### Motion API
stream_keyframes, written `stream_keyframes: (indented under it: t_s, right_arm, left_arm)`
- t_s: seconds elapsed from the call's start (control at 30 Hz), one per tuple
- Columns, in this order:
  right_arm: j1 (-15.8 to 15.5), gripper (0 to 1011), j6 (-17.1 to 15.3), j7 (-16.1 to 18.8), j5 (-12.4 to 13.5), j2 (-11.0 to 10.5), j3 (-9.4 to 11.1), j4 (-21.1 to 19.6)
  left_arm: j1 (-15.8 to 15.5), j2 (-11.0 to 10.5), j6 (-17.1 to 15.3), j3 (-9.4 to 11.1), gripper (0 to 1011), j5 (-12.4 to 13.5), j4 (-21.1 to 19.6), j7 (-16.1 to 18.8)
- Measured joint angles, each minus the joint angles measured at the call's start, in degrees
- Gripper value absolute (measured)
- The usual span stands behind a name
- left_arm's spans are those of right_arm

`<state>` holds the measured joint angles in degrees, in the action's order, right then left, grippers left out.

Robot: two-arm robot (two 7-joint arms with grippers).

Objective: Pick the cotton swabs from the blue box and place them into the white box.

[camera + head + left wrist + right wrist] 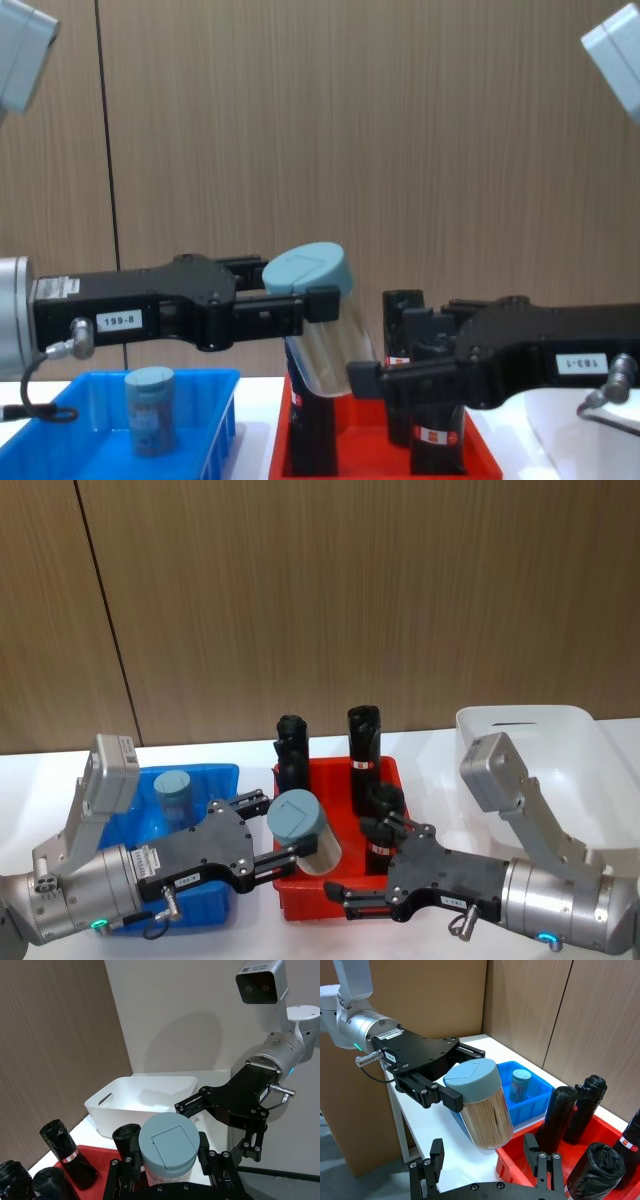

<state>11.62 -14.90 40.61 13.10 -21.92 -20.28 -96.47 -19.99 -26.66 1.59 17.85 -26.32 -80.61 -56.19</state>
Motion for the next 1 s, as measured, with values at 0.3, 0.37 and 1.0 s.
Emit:
stream_keyframes:
  t_s: [0.3,0.37,1.0]
  right_arm:
    - [0.29,1002,0.41,-1.23,0.82,-0.16,0.10,0.41]
    - [0.34,1002,0.58,-1.84,1.12,-0.16,0.21,0.54]
    - [0.44,1001,1.93,-3.66,2.33,-0.86,0.65,1.61]
  left_arm:
    - [0.00,0.00,0.00,0.00,660,0.00,0.00,0.00]
    - [0.00,0.00,0.00,0.00,660,0.00,0.00,0.00]
    - [0.00,0.00,0.00,0.00,660,0.00,0.00,0.00]
